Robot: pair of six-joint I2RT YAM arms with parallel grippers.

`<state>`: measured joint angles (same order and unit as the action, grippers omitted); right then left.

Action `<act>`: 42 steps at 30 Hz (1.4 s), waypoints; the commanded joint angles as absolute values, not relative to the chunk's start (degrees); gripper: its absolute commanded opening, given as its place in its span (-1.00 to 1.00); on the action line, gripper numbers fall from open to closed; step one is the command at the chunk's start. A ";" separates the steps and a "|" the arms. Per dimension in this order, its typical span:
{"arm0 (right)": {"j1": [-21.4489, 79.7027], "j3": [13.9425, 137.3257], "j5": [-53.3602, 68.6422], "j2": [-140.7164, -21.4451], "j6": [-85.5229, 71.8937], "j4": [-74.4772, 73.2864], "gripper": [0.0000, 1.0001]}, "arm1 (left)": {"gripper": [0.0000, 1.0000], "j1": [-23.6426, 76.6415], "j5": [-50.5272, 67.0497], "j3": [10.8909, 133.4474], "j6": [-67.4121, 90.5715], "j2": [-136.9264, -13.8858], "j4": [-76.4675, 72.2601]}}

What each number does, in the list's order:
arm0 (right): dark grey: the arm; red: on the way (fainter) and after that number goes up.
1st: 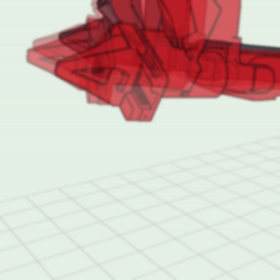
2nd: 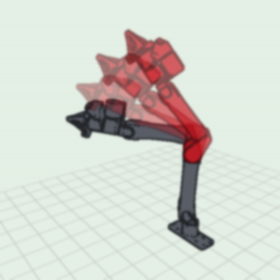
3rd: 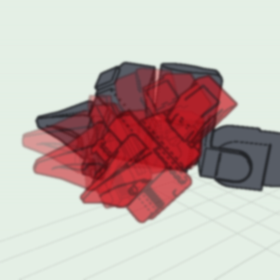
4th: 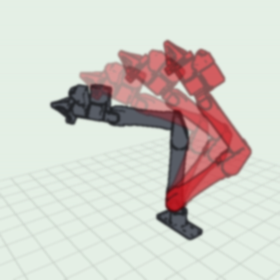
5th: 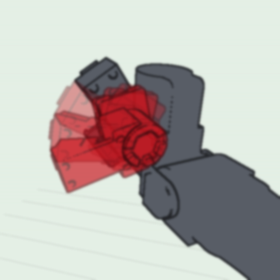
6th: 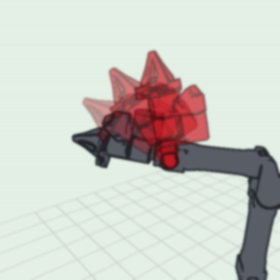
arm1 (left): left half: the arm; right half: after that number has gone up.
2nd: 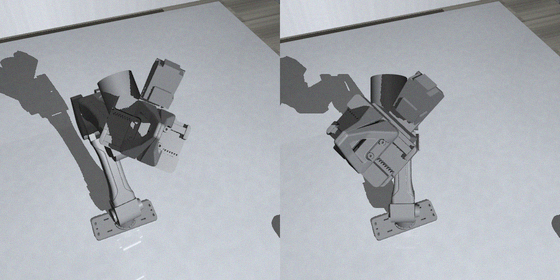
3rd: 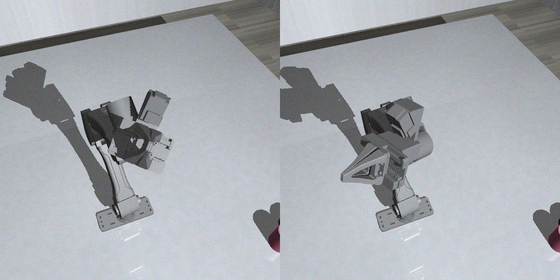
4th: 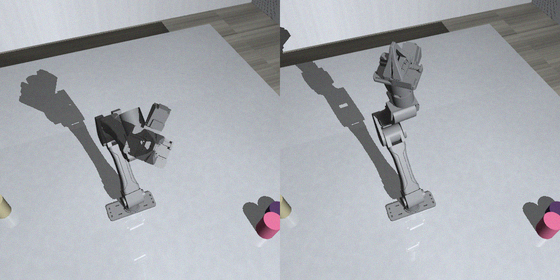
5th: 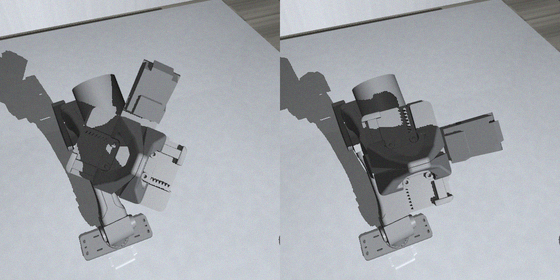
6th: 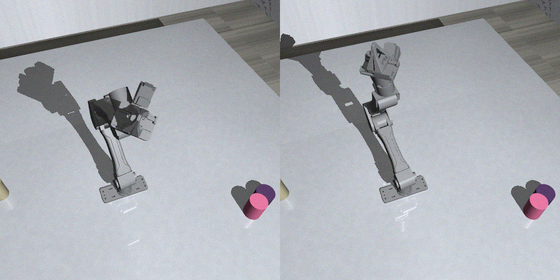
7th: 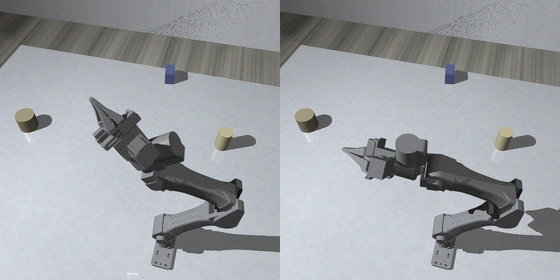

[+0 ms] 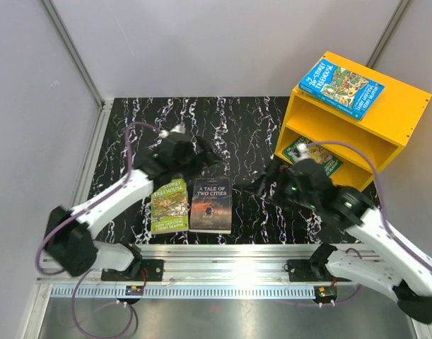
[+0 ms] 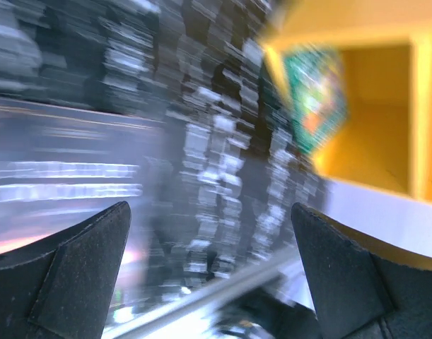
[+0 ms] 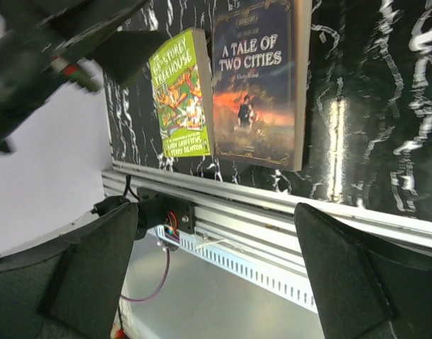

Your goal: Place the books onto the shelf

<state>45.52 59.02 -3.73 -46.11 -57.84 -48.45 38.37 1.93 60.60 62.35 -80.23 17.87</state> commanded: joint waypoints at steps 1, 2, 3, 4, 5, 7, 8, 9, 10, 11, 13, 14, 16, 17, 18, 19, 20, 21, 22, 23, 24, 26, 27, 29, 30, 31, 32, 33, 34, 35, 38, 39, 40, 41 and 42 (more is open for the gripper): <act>45.53 58.36 4.73 -58.92 -57.57 -34.47 0.99 | 0.97 34.38 0.44 55.65 47.50 -70.00 29.08; 45.44 58.53 5.88 -61.76 -58.18 -33.32 0.99 | 0.97 32.02 1.05 54.68 45.90 -68.74 30.48; 45.44 58.80 7.11 -64.31 -58.27 -30.87 0.99 | 0.97 30.77 3.40 53.10 44.40 -67.95 31.11; 45.35 59.06 7.55 -68.95 -58.36 -29.72 1.00 | 0.97 29.80 4.82 52.56 41.95 -67.42 31.55; 45.09 59.24 8.17 -71.26 -58.01 -28.66 1.00 | 0.97 28.49 6.49 52.04 40.79 -67.50 31.90; 43.69 60.73 11.68 -78.18 -57.31 -26.37 0.99 | 0.97 27.95 11.06 50.63 38.16 -68.20 32.25; 43.16 61.60 13.69 -80.40 -56.87 -26.45 1.00 | 0.97 27.95 12.21 49.93 37.80 -68.38 32.43; 42.63 63.44 14.41 -82.42 -56.52 -27.41 1.00 | 0.97 27.86 13.96 49.31 37.53 -68.55 32.17; 42.10 64.24 14.50 -85.40 -56.08 -28.03 0.99 | 0.97 27.95 14.67 47.83 37.36 -68.55 31.73; 41.06 64.86 14.24 -86.56 -55.38 -28.73 1.00 | 0.97 27.95 15.11 47.29 37.35 -68.55 31.03; 39.30 65.57 15.20 -89.63 -54.76 -28.83 0.99 | 0.97 27.86 14.94 46.50 36.66 -68.64 30.50; 37.63 65.65 16.25 -90.87 -53.71 -28.57 1.00 | 0.97 27.95 15.03 46.32 36.39 -68.82 29.37; 36.57 66.88 17.48 -94.81 -52.39 -29.00 0.99 | 0.97 27.95 15.82 47.01 34.90 -71.18 28.83; 36.13 68.89 17.49 -96.31 -50.21 -29.53 0.99 | 0.97 27.86 15.99 47.37 34.37 -72.50 29.18; 36.12 69.95 17.23 -97.72 -49.14 -31.18 0.99 | 0.98 27.86 16.52 47.72 34.02 -75.21 29.09; 36.12 70.66 17.49 -100.34 -48.35 -31.46 1.00 | 0.97 27.95 16.87 47.90 33.49 -76.37 28.83; 36.12 71.62 18.19 -101.59 -47.30 -31.38 0.99 | 0.97 27.95 17.22 47.99 33.31 -77.60 28.13; 36.04 71.89 18.45 -102.56 -47.11 -30.94 0.97 | 0.97 27.95 17.66 47.90 33.40 -79.43 27.60; 36.12 71.98 18.63 -104.48 -47.11 -30.68 0.96 | 0.97 27.95 17.84 47.73 33.49 -80.24 26.90; 36.12 72.16 18.89 -105.28 -47.11 -30.50 0.96 | 0.97 27.95 18.36 47.72 33.40 -81.03 25.68; 36.12 72.16 19.07 -105.90 -47.02 -30.15 0.96 | 0.97 27.95 18.63 47.72 33.31 -82.86 25.40; 36.12 71.98 18.99 -107.40 -46.76 -29.97 0.95 | 0.97 27.86 19.07 48.07 32.79 -84.63 24.88; 36.12 71.63 18.90 -108.19 -46.58 -29.97 0.94 | 0.97 27.95 19.51 48.34 32.35 -86.47 24.70; 36.04 71.46 19.51 -108.81 -46.32 -29.62 0.92 | 0.97 27.95 21.08 48.25 31.82 -87.88 23.21; 36.04 71.37 19.86 -109.24 -46.32 -28.84 0.90 | 0.97 27.95 21.88 47.82 31.90 -88.85 22.33; 36.12 71.37 20.56 -109.86 -46.32 -28.05 0.78 | 0.97 27.86 22.41 47.55 31.99 -89.29 21.54; 36.21 71.28 22.13 -110.21 -46.14 -27.17 0.70 | 0.97 27.86 23.89 47.20 32.17 -89.73 19.97; 36.04 71.28 23.11 -110.65 -46.23 -25.24 0.60 | 0.98 27.95 24.69 46.85 32.43 -90.69 19.08; 36.12 71.37 23.90 -111.52 -46.32 -24.70 0.48 | 0.97 27.95 25.39 46.06 32.95 -91.14 18.29; 36.04 71.80 25.04 -111.79 -46.32 -24.44 0.30 | 0.97 27.95 26.44 45.62 33.22 -91.49 17.06; 36.04 72.24 27.06 -111.71 -46.23 -22.77 -0.02 | 0.97 27.95 27.94 43.60 34.36 -92.55 15.03; 36.12 72.42 27.24 -111.01 -46.14 -22.94 -0.11 | 0.97 27.95 28.38 43.25 34.71 -92.72 14.68; 35.95 72.60 27.59 -110.57 -45.62 -23.20 -0.18 | 0.97 27.86 28.82 42.98 34.89 -92.81 13.81; 36.12 73.12 27.77 -110.13 -45.09 -23.64 -0.27 | 0.97 27.95 29.44 42.54 34.98 -92.90 13.62; 36.12 74.08 27.77 -109.60 -44.65 -24.86 -0.44 | 0.97 27.95 29.70 42.63 34.98 -92.81 13.71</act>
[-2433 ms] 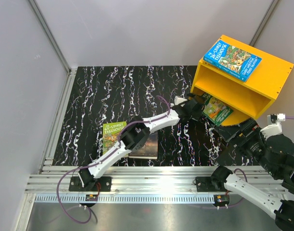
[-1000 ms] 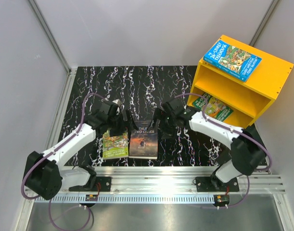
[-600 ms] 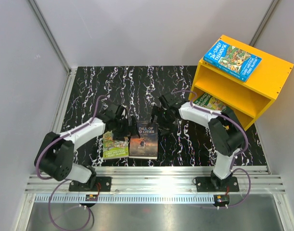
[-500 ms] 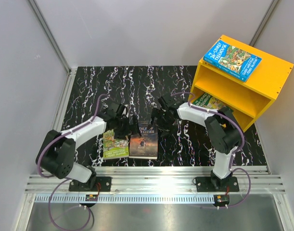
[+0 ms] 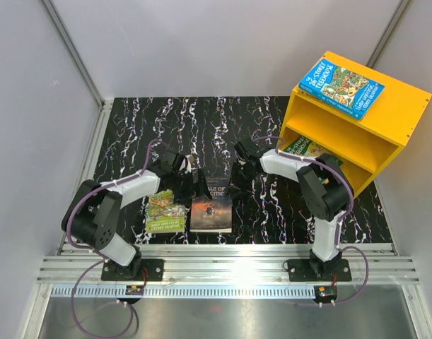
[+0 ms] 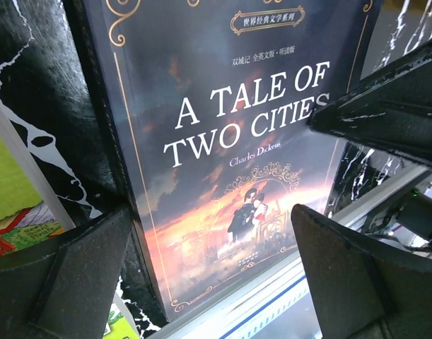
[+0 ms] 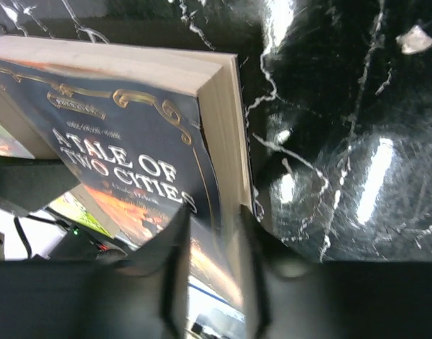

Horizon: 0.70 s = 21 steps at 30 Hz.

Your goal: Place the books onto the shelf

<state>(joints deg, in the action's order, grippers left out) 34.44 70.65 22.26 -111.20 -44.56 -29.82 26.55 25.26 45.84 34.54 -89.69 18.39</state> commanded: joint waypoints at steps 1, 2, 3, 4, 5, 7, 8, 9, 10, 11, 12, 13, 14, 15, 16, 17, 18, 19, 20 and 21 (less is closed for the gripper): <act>36.12 74.61 28.03 -108.64 -43.95 -25.31 -0.52 | 0.96 27.95 30.14 42.63 34.98 -92.55 13.36; 36.12 75.40 28.82 -108.02 -43.60 -25.49 -0.62 | 0.97 27.95 30.93 42.80 34.89 -92.29 13.19; 36.12 75.76 29.09 -107.41 -43.33 -25.49 -0.81 | 0.97 27.95 31.37 42.98 34.89 -91.59 13.01; 36.12 76.02 29.61 -106.18 -42.98 -25.40 -0.92 | 0.97 27.95 31.64 43.33 34.81 -91.23 12.92; 36.12 76.37 30.14 -105.65 -42.80 -25.23 -1.00 | 0.97 27.95 31.81 43.68 34.72 -90.80 12.92; 36.12 77.17 30.41 -103.81 -42.54 -25.31 -1.00 | 0.97 27.95 31.99 45.87 34.11 -89.83 14.23; 36.12 77.60 30.32 -103.10 -42.28 -25.31 -1.00 | 0.97 27.86 31.38 46.92 33.75 -89.48 14.93; 36.12 77.78 29.97 -101.88 -42.19 -25.92 -1.00 | 0.97 27.77 31.20 48.76 32.97 -89.12 15.72; 36.12 77.87 29.62 -101.17 -42.01 -26.19 -1.00 | 0.97 27.25 31.11 49.74 32.70 -88.86 17.04; 36.04 77.87 29.10 -100.47 -42.01 -26.45 -1.00 | 0.98 26.99 31.03 50.27 32.61 -88.60 17.49; 35.95 77.70 28.74 -99.76 -42.10 -26.63 -1.00 | 0.97 26.55 30.94 50.62 32.43 -87.81 17.66; 35.77 77.35 28.48 -98.19 -42.71 -26.54 -1.00 | 0.97 25.32 31.02 50.28 32.78 -87.11 17.23; 35.42 76.56 27.95 -97.30 -43.06 -26.28 -1.00 | 0.97 24.53 31.72 49.75 33.13 -85.62 16.62; 34.98 76.03 27.86 -96.42 -43.59 -25.84 -1.00 | 0.97 23.48 32.42 48.61 34.53 -84.65 15.65; 34.72 75.33 27.95 -94.50 -44.90 -25.23 -1.00 | 0.97 21.20 33.39 45.99 35.50 -83.59 12.51; 34.19 74.02 28.04 -93.44 -45.70 -24.62 -1.00 | 0.98 19.96 35.57 44.14 36.73 -82.37 10.48; 33.32 73.39 28.30 -92.56 -46.57 -23.22 -1.00 | 0.97 18.73 36.73 42.38 39.26 -79.83 8.28; 32.79 72.61 28.47 -90.90 -48.15 -22.51 -1.00 | 0.97 16.72 37.87 40.71 40.51 -78.76 3.91; 32.44 71.55 28.74 -90.10 -48.95 -21.80 -1.00 | 0.97 16.00 39.53 37.91 41.47 -77.71 2.13; 31.74 71.20 29.00 -88.78 -49.74 -20.32 -1.00 | 0.98 15.56 40.07 37.01 42.79 -76.30 0.72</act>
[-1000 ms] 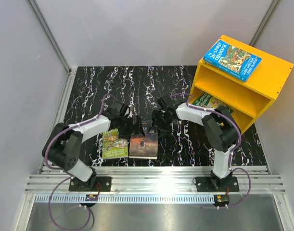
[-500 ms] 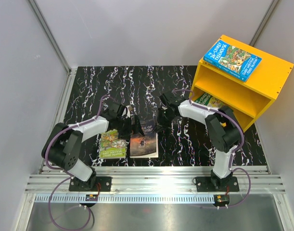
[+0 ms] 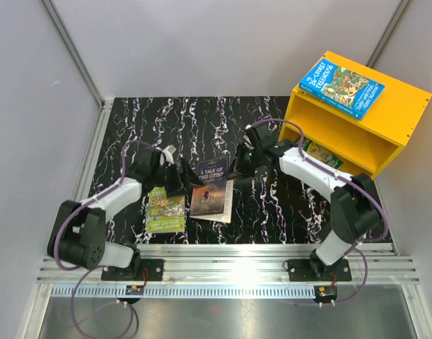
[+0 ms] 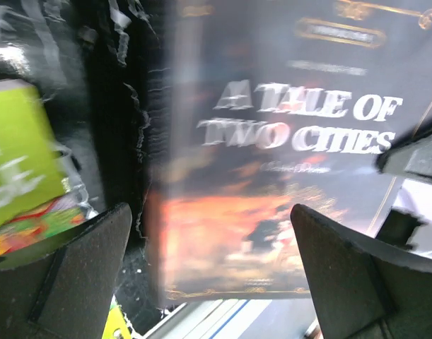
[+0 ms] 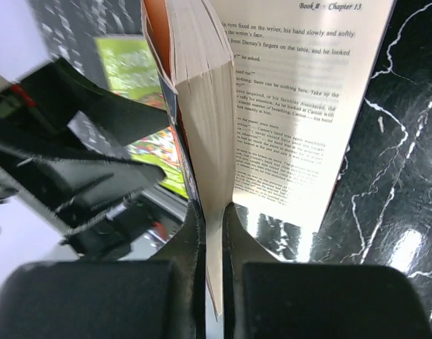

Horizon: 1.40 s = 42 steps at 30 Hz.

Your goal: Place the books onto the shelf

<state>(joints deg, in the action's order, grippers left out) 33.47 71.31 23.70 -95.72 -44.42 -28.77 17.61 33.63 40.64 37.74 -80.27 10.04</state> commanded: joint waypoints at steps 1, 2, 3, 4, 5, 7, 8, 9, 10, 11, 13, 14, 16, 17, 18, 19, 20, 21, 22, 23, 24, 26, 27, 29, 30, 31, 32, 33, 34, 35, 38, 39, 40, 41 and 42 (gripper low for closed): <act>31.55 70.76 29.18 -88.25 -51.14 -19.61 -1.00 | 0.97 15.30 40.43 36.31 42.89 -75.77 0.18; 31.38 70.49 29.53 -87.81 -51.67 -19.08 -1.00 | 0.97 15.21 40.86 35.52 42.89 -75.41 -1.13; 31.12 70.40 29.79 -87.11 -52.20 -18.03 -1.00 | 0.97 15.21 41.22 34.81 43.59 -74.89 -2.01; 31.20 70.49 29.97 -87.01 -52.90 -17.58 -1.00 | 0.97 15.12 41.66 34.20 44.12 -74.71 -3.85; 31.20 70.49 30.32 -86.75 -53.26 -17.23 -1.00 | 0.97 14.94 42.27 33.67 44.73 -74.53 -5.17; 31.20 70.14 30.93 -86.05 -54.57 -15.65 -1.00 | 0.97 14.16 44.20 31.30 48.23 -74.27 -12.17; 31.20 69.27 31.55 -85.96 -55.19 -13.73 -1.00 | 0.98 14.06 46.56 30.51 49.64 -74.53 -14.91; 31.20 68.56 31.99 -85.43 -55.80 -12.41 -1.00 | 0.98 13.71 47.63 29.37 52.79 -74.79 -17.90; 31.20 67.95 32.43 -85.34 -57.29 -11.17 -1.00 | 0.97 13.71 48.51 29.01 54.21 -75.40 -23.67; 31.20 66.72 33.48 -85.34 -58.00 -8.99 -1.00 | 0.98 13.80 50.17 28.74 55.53 -76.45 -26.25; 31.20 65.05 34.27 -85.25 -59.41 -7.48 -1.00 | 0.97 13.80 51.58 28.48 59.40 -77.60 -33.26; 31.20 64.60 34.54 -85.34 -59.76 -6.34 -1.00 | 0.98 13.80 52.90 28.39 60.63 -78.48 -35.57; 31.20 63.55 34.72 -85.17 -60.29 -5.80 -1.00 | 0.84 13.71 54.22 28.39 64.06 -79.19 -42.06; 31.11 63.28 34.72 -84.99 -60.29 -5.54 -1.00 | 0.71 13.80 55.45 28.30 65.20 -79.80 -44.01; 31.20 63.02 34.80 -84.99 -60.38 -5.36 -1.00 | 0.45 13.80 55.89 28.30 67.04 -80.15 -46.90; 31.20 62.67 34.63 -84.99 -60.47 -5.27 -1.00 | 0.28 13.80 56.33 28.47 67.67 -80.42 -47.46; 31.20 62.49 34.63 -84.99 -60.38 -5.27 -1.00 | 0.16 13.80 56.69 28.65 67.85 -80.77 -47.81; 31.20 62.40 34.54 -84.90 -60.29 -5.36 -1.00 | -0.12 13.71 56.95 28.57 68.03 -80.77 -47.90; 31.20 62.14 34.28 -84.82 -60.12 -5.36 -1.00 | -0.30 13.71 57.13 28.48 67.94 -80.60 -47.55; 31.20 62.05 34.19 -84.73 -60.03 -5.36 -1.00 | -0.46 13.80 57.30 28.56 67.68 -80.51 -47.11; 31.20 61.88 34.10 -84.38 -59.94 -5.27 -1.00 | -0.63 13.89 57.48 28.56 67.15 -80.33 -46.07; 31.20 61.09 33.93 -84.03 -60.03 -5.10 -1.00 | -1.00 14.06 57.92 29.00 66.19 -79.37 -44.13; 31.11 60.82 33.66 -83.24 -60.03 -4.92 -1.00 | -1.00 14.50 58.09 29.18 64.96 -78.84 -42.12; 31.11 60.12 33.22 -82.36 -60.20 -5.71 -1.00 | -1.00 15.38 57.66 30.40 62.77 -77.27 -38.08; 31.20 60.20 32.79 -81.14 -59.86 -6.76 -1.00 | -1.00 16.77 57.05 32.24 59.27 -76.56 -31.71; 31.11 61.25 31.22 -80.43 -58.46 -8.42 -0.84 | -1.00 17.57 56.08 33.65 57.15 -75.94 -27.90; 31.11 62.13 29.90 -79.72 -57.40 -13.14 -0.41 | -1.00 18.45 53.81 34.88 53.56 -74.81 -24.38; 31.20 63.27 28.49 -77.89 -56.17 -16.23 0.07 | -1.00 20.20 52.83 36.89 52.74 -74.45 -20.26; 31.20 66.07 24.65 -76.65 -53.64 -19.48 0.48 | -1.00 21.08 52.04 37.52 52.73 -74.36 -19.87; 31.20 67.57 22.52 -75.34 -52.22 -26.04 0.59 | -1.00 21.96 51.07 37.88 53.26 -74.62 -20.04; 31.20 73.29 14.08 -69.63 -48.09 -36.78 0.67 | -1.00 26.18 48.97 39.98 55.89 -76.37 -22.41; 31.20 74.34 12.24 -66.56 -46.95 -39.00 0.68 | -1.00 29.24 48.17 40.69 56.33 -77.16 -22.85; 31.20 76.27 9.17 -64.88 -46.59 -40.94 0.68 | -1.00 30.92 47.38 42.43 56.51 -78.04 -23.20; 31.11 76.90 7.84 -63.21 -46.23 -44.26 0.70 | -1.00 32.68 46.07 43.41 56.77 -80.31 -23.55; 31.20 77.43 6.69 -59.63 -46.14 -45.78 0.71 | -1.00 36.26 45.27 44.46 57.73 -81.64 -24.86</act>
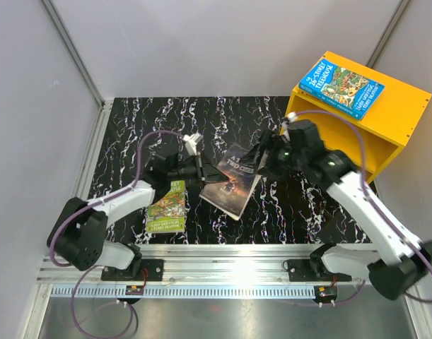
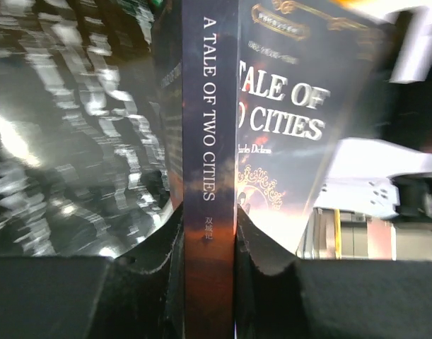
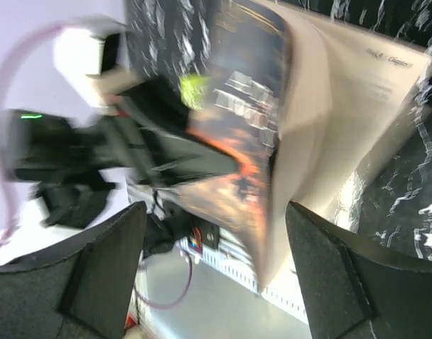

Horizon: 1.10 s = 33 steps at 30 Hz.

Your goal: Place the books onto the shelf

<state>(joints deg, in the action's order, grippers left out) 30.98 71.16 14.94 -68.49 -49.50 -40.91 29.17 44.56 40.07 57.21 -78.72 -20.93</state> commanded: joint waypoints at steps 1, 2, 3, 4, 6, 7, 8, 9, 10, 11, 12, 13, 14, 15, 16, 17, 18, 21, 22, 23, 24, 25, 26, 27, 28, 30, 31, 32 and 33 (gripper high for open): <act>31.20 78.21 4.59 -57.76 -46.23 -47.18 0.72 | -1.00 37.95 44.48 45.69 58.61 -83.22 -26.09; 31.20 78.31 3.79 -55.92 -46.40 -49.63 0.73 | -1.00 39.53 43.25 47.79 59.84 -86.80 -27.84; 31.20 78.40 2.82 -52.24 -47.28 -50.70 0.74 | -1.00 42.25 42.63 49.03 63.59 -88.92 -33.17; 31.11 78.49 1.25 -50.38 -47.63 -52.89 0.75 | -1.00 43.41 41.67 51.48 65.63 -93.21 -35.92; 31.20 78.66 0.27 -45.12 -49.56 -55.18 0.77 | -1.00 46.47 40.00 53.78 72.29 -97.54 -44.85; 31.20 78.84 -1.91 -43.52 -50.09 -56.24 0.78 | -1.00 47.45 39.12 54.92 74.68 -99.91 -48.39; 31.20 78.92 -2.46 -41.85 -50.53 -58.16 0.78 | -1.00 48.24 37.81 57.89 79.49 -104.72 -51.65; 31.11 79.27 -3.16 -38.96 -51.41 -59.40 0.79 | -1.00 49.82 37.01 59.49 81.45 -107.11 -56.73; 31.20 80.06 -4.47 -37.80 -51.68 -60.46 0.79 | -1.00 50.53 36.22 61.42 83.04 -109.57 -58.43; 31.20 80.50 -4.92 -36.66 -51.94 -62.64 0.80 | -1.00 51.15 34.64 63.35 84.27 -113.69 -59.67; 31.20 80.77 -5.44 -34.65 -52.12 -63.80 0.80 | -1.00 52.28 34.02 67.63 85.77 -115.73 -60.46; 31.20 81.82 -6.84 -33.93 -52.29 -65.03 0.81 | -1.00 52.82 33.58 69.85 86.13 -119.15 -60.12; 31.20 82.17 -7.29 -33.23 -52.21 -67.04 0.81 | -1.00 53.17 32.62 71.96 86.48 -120.83 -59.86; 31.20 82.44 -7.82 -32.00 -52.03 -67.93 0.82 | -1.00 53.78 32.00 76.42 87.18 -122.33 -59.94; 31.20 83.05 -8.87 -31.47 -52.03 -68.72 0.83 | -1.00 53.88 31.38 78.38 87.71 -125.04 -60.12; 31.20 83.32 -9.22 -31.03 -52.03 -70.12 0.84 | -1.00 53.96 29.90 80.66 88.58 -126.29 -60.20; 31.29 83.41 -9.58 -30.24 -51.86 -70.48 0.84 | -1.00 54.05 28.93 82.42 89.03 -127.34 -61.42; 31.29 83.93 -9.84 -29.53 -51.68 -71.28 0.85 | -1.00 53.96 24.62 87.97 90.44 -130.51 -62.05; 31.29 84.20 -9.76 -29.53 -51.59 -71.45 0.86 | -1.00 53.96 23.65 89.28 90.61 -131.65 -61.96; 31.20 84.37 -9.76 -29.53 -51.42 -71.72 0.86 | -1.00 53.88 21.47 90.86 90.70 -132.10 -61.53; 31.20 84.46 -9.67 -29.62 -51.33 -71.72 0.87 | -1.00 53.96 20.05 91.49 91.14 -132.53 -60.91; 31.29 84.55 -9.49 -29.79 -51.15 -71.63 0.87 | -1.00 53.96 18.65 91.76 91.23 -132.80 -60.21; 31.20 84.72 -9.32 -29.79 -51.07 -71.54 0.87 | -1.00 54.14 15.15 91.50 91.06 -132.72 -59.07; 31.29 84.81 -9.32 -30.06 -50.63 -71.46 0.88 | -1.00 54.40 13.03 91.23 91.05 -132.54 -55.93; 31.20 85.08 -9.23 -30.15 -50.54 -71.46 0.88 | -1.00 54.58 10.92 91.23 91.23 -132.10 -54.25; 31.29 85.25 -9.14 -30.58 -49.84 -71.28 0.89 | -1.00 55.36 4.68 92.54 91.32 -132.10 -49.08; 31.29 85.25 -9.23 -30.67 -49.75 -71.19 0.89 | -1.00 55.81 2.40 93.51 91.23 -132.10 -47.13; 31.29 85.34 -9.23 -30.67 -49.66 -71.37 0.89 | -1.00 56.25 -2.76 94.47 90.71 -132.01 -44.93; 31.29 85.17 -9.23 -30.59 -49.57 -71.28 0.89 | -1.00 57.29 -5.86 96.40 90.70 -131.14 -38.91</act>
<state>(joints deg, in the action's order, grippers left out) 31.00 83.90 -7.92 -29.58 -50.72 -71.66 55.09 8.43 89.38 89.69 -134.26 -40.32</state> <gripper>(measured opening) 0.942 0.247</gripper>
